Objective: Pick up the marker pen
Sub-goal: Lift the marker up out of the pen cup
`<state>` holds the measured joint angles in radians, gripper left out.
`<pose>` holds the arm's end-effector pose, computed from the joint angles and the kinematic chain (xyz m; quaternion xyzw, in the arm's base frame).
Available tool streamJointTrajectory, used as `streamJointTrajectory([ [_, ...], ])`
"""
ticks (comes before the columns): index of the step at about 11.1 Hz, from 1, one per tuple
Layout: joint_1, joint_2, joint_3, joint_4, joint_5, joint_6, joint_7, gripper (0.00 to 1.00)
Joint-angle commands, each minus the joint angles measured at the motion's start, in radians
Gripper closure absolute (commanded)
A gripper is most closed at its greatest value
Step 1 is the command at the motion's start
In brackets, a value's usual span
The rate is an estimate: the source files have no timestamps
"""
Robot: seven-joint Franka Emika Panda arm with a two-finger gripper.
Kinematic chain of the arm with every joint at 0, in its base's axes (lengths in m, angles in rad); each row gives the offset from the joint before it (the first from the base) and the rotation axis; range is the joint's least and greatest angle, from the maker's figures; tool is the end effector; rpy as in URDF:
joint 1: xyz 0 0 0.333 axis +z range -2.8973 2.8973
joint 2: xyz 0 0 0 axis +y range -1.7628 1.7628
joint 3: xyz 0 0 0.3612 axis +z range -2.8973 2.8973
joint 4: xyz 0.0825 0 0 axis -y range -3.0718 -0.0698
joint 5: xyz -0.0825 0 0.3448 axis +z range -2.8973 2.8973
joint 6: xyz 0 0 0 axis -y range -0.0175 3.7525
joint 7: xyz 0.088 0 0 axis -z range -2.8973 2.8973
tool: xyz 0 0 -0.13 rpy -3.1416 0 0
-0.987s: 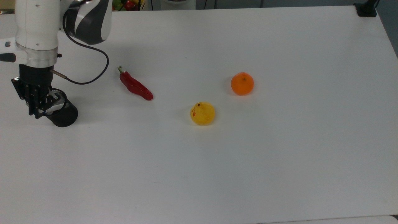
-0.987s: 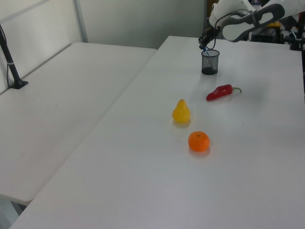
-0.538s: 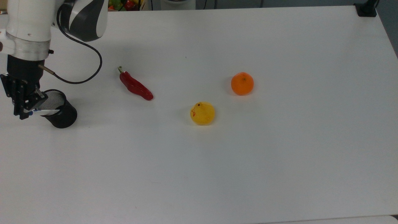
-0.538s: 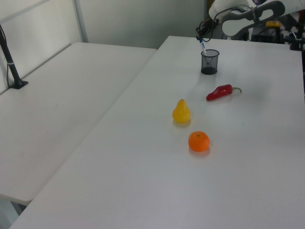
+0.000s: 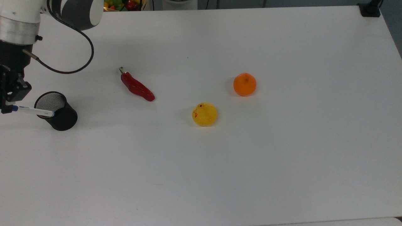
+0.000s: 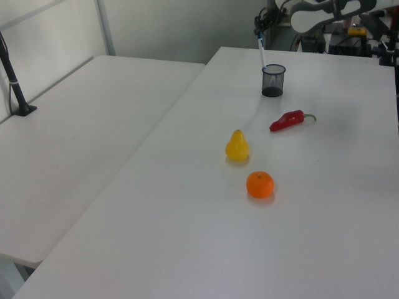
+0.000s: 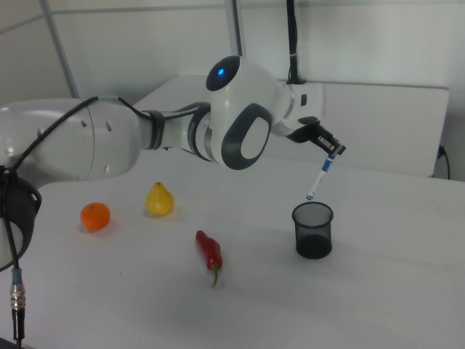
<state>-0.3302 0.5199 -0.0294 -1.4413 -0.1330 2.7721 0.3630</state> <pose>0.7113 -0.2563 0.5246 0.8757 -0.2752 0.3935 0.0518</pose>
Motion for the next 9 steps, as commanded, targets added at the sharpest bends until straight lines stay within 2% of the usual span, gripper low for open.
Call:
streamJointTrajectory([
  [1, 0.002, -0.07, 0.003, -0.028, 0.102, -0.058, 0.004, 1.0],
  [3, 0.013, -0.105, 0.011, -0.028, 0.108, -0.21, -0.01, 1.0],
  [5, 0.011, -0.133, 0.06, -0.03, 0.145, -0.366, -0.054, 1.0],
  [7, 0.017, -0.159, 0.084, -0.028, 0.197, -0.519, -0.136, 1.0],
  [9, 0.032, -0.169, 0.126, -0.027, 0.202, -0.667, -0.217, 1.0],
])
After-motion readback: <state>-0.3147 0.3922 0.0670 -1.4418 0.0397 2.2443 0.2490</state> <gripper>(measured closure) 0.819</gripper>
